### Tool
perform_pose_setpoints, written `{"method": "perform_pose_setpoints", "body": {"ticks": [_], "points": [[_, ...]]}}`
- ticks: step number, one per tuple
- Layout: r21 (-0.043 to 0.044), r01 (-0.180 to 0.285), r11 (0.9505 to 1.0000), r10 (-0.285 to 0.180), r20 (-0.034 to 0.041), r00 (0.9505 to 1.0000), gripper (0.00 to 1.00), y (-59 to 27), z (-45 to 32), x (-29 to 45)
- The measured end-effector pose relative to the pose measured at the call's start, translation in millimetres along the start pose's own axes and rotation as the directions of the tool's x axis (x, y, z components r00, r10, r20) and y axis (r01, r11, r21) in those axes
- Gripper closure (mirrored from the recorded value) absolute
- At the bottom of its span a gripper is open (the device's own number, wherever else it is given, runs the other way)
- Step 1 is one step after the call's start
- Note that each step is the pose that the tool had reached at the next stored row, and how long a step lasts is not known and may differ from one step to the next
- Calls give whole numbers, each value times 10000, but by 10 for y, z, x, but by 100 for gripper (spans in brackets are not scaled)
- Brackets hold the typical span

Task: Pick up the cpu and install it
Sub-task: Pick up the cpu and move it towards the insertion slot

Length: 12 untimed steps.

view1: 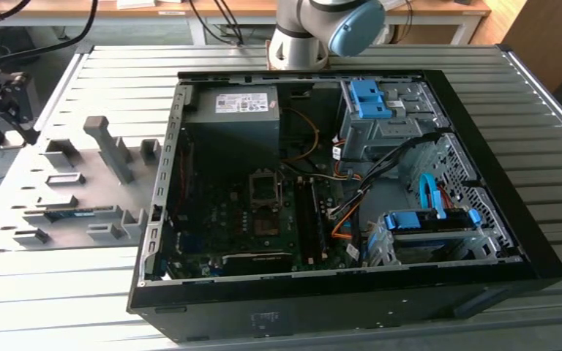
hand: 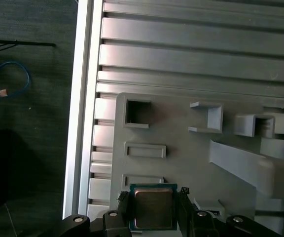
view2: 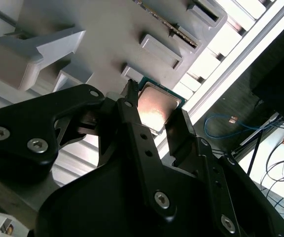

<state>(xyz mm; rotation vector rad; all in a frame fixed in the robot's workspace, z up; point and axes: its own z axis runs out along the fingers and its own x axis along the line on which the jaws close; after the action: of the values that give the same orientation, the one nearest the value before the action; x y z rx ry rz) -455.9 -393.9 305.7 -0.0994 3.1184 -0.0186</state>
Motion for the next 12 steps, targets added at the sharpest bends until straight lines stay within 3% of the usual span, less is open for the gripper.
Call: {"method": "perform_pose_setpoints", "body": {"ticks": [12], "points": [[0,0,10000,0,0,10000,53,-2,-158,-3]]}}
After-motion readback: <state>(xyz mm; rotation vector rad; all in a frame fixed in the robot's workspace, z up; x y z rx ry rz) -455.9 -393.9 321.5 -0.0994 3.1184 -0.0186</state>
